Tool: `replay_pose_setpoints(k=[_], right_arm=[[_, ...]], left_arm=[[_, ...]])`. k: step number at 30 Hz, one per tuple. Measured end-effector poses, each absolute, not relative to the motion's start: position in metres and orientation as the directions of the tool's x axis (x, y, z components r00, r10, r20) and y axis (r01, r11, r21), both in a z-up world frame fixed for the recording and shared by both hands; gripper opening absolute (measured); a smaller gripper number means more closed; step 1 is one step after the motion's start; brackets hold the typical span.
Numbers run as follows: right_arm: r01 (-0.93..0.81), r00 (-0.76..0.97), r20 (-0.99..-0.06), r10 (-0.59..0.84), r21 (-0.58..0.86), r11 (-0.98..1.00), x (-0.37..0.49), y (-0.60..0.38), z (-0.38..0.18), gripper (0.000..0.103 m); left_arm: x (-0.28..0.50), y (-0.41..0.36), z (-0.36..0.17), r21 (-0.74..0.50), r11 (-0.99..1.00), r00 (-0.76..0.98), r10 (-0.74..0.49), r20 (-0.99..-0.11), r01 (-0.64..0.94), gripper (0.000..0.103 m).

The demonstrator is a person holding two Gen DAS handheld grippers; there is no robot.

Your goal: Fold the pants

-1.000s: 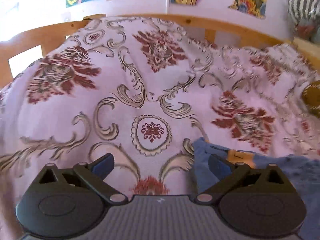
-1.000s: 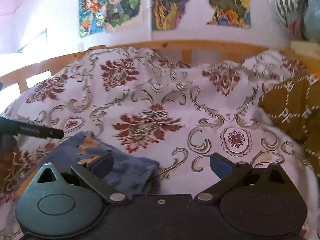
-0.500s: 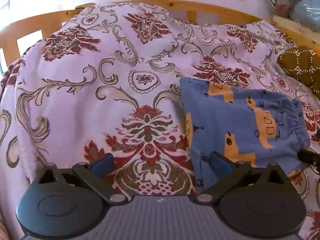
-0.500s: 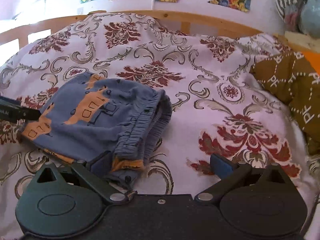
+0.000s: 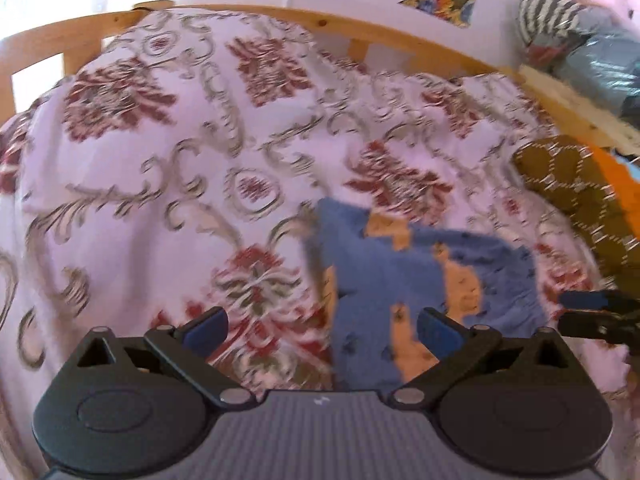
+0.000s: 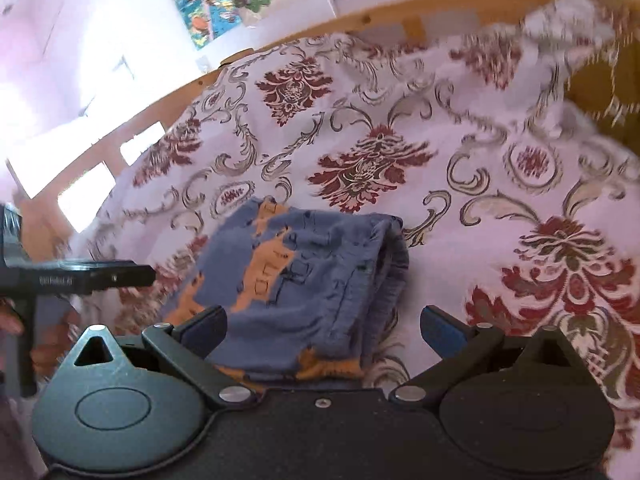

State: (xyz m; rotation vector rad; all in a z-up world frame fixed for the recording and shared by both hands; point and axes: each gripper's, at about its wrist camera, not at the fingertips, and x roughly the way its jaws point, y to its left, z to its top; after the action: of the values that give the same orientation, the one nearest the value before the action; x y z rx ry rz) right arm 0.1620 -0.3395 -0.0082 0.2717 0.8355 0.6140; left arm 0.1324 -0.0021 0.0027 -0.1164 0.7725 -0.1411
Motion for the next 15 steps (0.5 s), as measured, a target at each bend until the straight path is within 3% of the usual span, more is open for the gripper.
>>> replay_pose_setpoints(k=[7,15], right_arm=[[-0.431,0.401,-0.605,0.688,0.538,0.724,0.199,-0.352,-0.025,0.102],[-0.394,0.341,-0.487,0.804,0.703,0.593,0.226,-0.368,-0.054,0.103]], left_arm=[[0.165,-0.014,0.006,-0.209,0.960,0.668,-0.280,-0.689,0.186,0.103],[0.193,-0.032,-0.030,-0.161,0.924,0.604,-0.352,-0.715,0.347,0.103]])
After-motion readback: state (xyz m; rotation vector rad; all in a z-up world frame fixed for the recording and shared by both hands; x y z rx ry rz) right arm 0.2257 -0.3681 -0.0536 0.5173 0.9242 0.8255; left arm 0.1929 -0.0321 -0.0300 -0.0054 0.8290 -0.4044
